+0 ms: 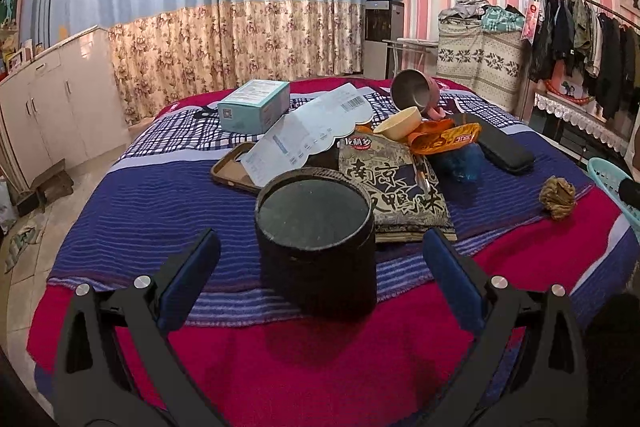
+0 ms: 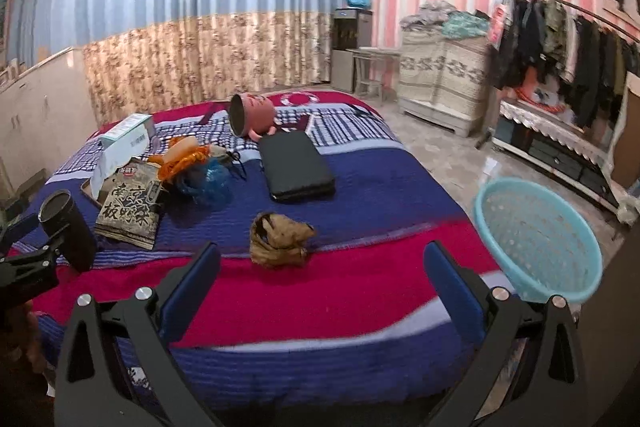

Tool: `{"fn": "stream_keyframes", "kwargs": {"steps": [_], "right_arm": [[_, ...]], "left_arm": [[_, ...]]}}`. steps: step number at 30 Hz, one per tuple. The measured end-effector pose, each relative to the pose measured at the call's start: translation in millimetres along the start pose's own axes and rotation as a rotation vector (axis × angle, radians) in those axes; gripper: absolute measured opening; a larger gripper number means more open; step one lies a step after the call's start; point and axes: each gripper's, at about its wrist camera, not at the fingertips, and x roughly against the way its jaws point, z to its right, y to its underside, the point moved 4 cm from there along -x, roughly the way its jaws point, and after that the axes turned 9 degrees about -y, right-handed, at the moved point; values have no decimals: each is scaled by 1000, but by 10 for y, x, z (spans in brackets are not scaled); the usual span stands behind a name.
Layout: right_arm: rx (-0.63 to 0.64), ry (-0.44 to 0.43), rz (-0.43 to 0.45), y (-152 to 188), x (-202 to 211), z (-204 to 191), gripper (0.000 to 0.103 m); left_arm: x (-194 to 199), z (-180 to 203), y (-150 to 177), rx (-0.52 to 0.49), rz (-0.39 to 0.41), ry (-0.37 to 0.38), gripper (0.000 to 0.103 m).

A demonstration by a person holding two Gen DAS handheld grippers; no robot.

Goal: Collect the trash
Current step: 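Grasp the brown crumpled cloth with the right gripper while the left grasps the black cylinder, then carry both items to the blue wastebasket and open the right gripper over it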

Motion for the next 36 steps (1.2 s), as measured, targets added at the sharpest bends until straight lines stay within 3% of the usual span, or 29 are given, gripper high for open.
{"fn": "stream_keyframes", "kwargs": {"steps": [7,9,12,13,17,19,21,24,27,30,36], "right_arm": [[67,-101,-99,-31,-505,-17,99],[56,-135,-137,11,-648,-7,99],[21,-155,-180,42,-808,56,98],[8,-172,-181,36,-832,72,97],[27,-217,-190,38,-881,17,77],[47,-242,-211,75,-932,-49,56],[41,-273,-232,96,-969,-59,51],[12,-290,-196,72,-897,-19,49],[-12,-270,-131,-48,-730,100,48],[-14,-195,-49,-263,-463,317,48],[-101,-26,61,-590,37,1122,48]], "left_arm": [[-168,-22,-56,38,-22,-1,97],[-189,-20,-66,39,-20,4,93],[-251,-4,-69,28,-40,-2,77],[-288,2,-68,23,-57,0,66],[-298,-3,-100,23,-61,0,65],[-278,0,-134,18,-58,-5,65],[-255,7,-165,14,-51,-13,65],[-191,40,-249,19,-37,-16,65],[-82,177,-363,6,-11,5,65],[19,379,-463,-14,23,33,65],[180,1031,-738,-52,84,141,65]]}}
